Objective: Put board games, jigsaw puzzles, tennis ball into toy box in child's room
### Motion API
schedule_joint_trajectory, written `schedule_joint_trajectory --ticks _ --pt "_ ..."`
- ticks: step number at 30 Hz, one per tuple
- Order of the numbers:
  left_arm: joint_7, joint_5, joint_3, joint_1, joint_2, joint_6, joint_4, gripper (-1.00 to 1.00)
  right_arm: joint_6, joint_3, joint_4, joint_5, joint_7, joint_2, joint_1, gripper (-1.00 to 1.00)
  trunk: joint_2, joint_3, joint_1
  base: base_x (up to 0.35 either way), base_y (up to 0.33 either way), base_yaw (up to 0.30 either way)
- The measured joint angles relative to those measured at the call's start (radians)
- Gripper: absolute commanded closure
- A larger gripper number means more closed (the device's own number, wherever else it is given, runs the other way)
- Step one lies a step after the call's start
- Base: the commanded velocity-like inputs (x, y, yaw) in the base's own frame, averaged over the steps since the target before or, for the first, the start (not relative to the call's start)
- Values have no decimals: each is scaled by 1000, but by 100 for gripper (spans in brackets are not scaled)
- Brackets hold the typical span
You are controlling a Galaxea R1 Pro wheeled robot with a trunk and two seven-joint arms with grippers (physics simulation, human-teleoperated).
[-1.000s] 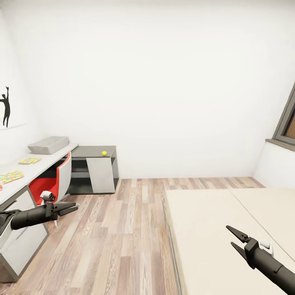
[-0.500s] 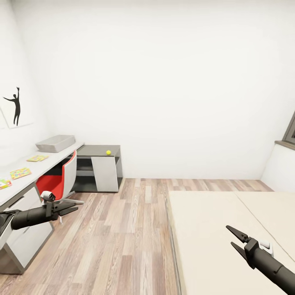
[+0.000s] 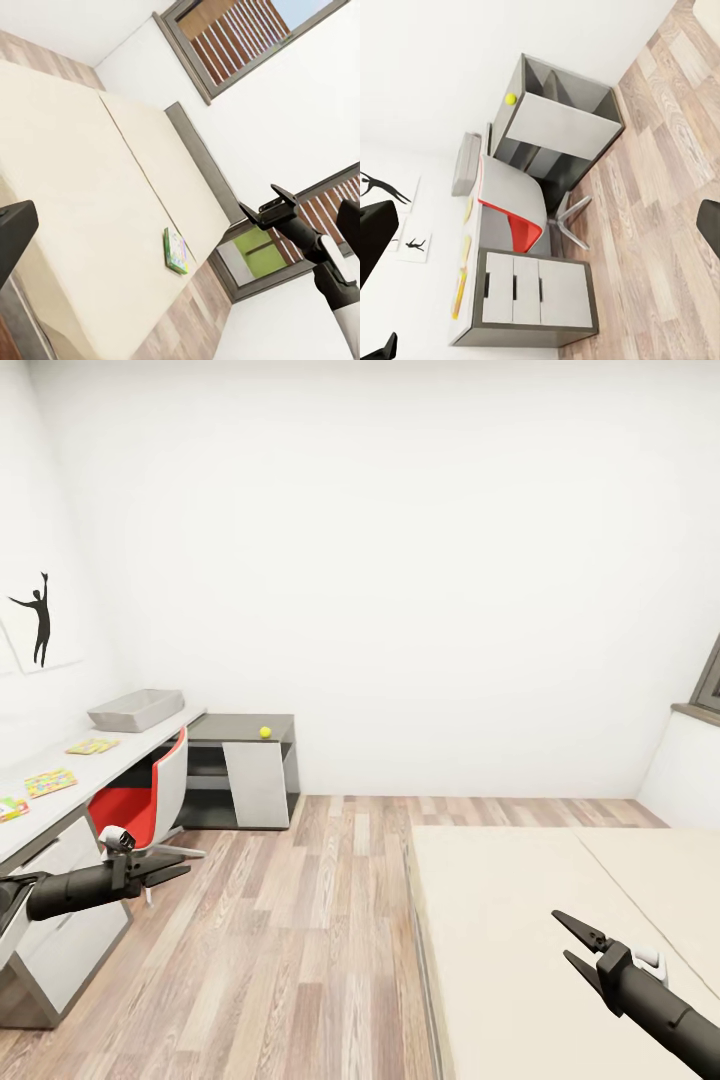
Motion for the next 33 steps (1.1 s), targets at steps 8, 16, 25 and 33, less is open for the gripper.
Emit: schedule_joint_trajectory --ticks 8,16,25,33 --pt "0 1 -1 0 0 0 0 -100 0 0 0 0 0 0 0 -100 0 0 0 0 -143 0" --pt "0 1 -1 0 0 0 0 -100 0 1 0 0 -1 0 0 -100 0 0 0 0 -222 0" --pt "0 1 -1 0 0 0 0 -100 0 1 0 0 -1 0 0 -100 0 0 0 0 -238 0" --pt "0 1 -1 0 0 0 0 -100 0 1 0 0 -1 0 0 -100 0 0 0 0 -211 0"
